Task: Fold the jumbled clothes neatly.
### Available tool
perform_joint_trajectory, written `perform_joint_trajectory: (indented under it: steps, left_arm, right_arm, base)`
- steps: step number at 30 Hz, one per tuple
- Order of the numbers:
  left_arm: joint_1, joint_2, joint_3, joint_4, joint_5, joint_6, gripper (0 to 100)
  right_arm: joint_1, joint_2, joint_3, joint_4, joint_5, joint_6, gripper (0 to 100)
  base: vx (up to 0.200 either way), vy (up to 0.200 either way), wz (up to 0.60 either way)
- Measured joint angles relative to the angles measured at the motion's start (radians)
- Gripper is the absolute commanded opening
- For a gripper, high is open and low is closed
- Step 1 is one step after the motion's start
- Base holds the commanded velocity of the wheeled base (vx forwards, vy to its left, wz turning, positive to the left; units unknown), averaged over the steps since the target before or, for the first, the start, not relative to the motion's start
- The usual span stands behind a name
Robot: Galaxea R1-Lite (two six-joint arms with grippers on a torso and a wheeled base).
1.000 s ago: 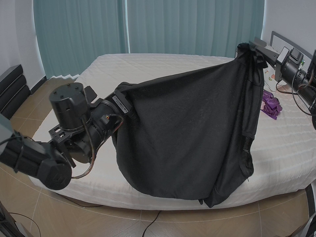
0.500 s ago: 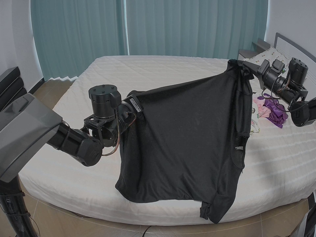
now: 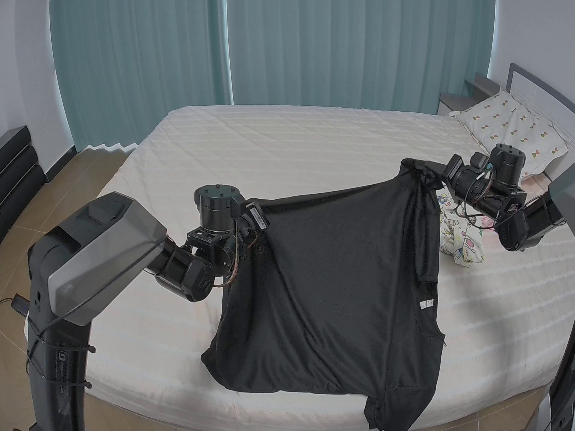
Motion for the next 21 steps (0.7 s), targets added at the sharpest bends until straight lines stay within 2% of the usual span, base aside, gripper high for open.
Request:
perform_joint_trajectory:
  steps: [1,2,7,14,17,21]
  left_arm:
    - [0.001,0.012,-0.004,-0.001,0.0,0.0,0]
    - [0.002,0.026,-0.009,-0.001,0.0,-0.001,100]
    - [0.017,0.088,-0.055,-0.001,0.011,0.0,100]
    - [0.071,0.182,-0.177,0.004,0.094,0.055,100]
    - [0.101,0.209,-0.206,0.004,0.107,0.117,100]
    - [0.136,0.235,-0.229,0.003,0.111,0.213,100]
  right_arm:
    - [0.001,0.017,-0.004,-0.002,-0.012,0.0,100]
    - [0.003,0.037,-0.008,-0.004,-0.03,-0.001,100]
    - [0.016,0.134,-0.063,-0.008,-0.152,-0.003,100]
    - [0.026,0.281,-0.187,0.058,-0.345,-0.057,100]
    - [0.022,0.324,-0.225,0.097,-0.375,-0.093,100]
    - [0.013,0.36,-0.24,0.115,-0.384,-0.117,100]
  base:
    - [0.0,0.0,0.0]
    - [0.0,0.0,0.0]
    - [0.0,0.0,0.0]
    - [0.0,0.0,0.0]
    - [0.0,0.0,0.0]
    - [0.0,0.0,0.0]
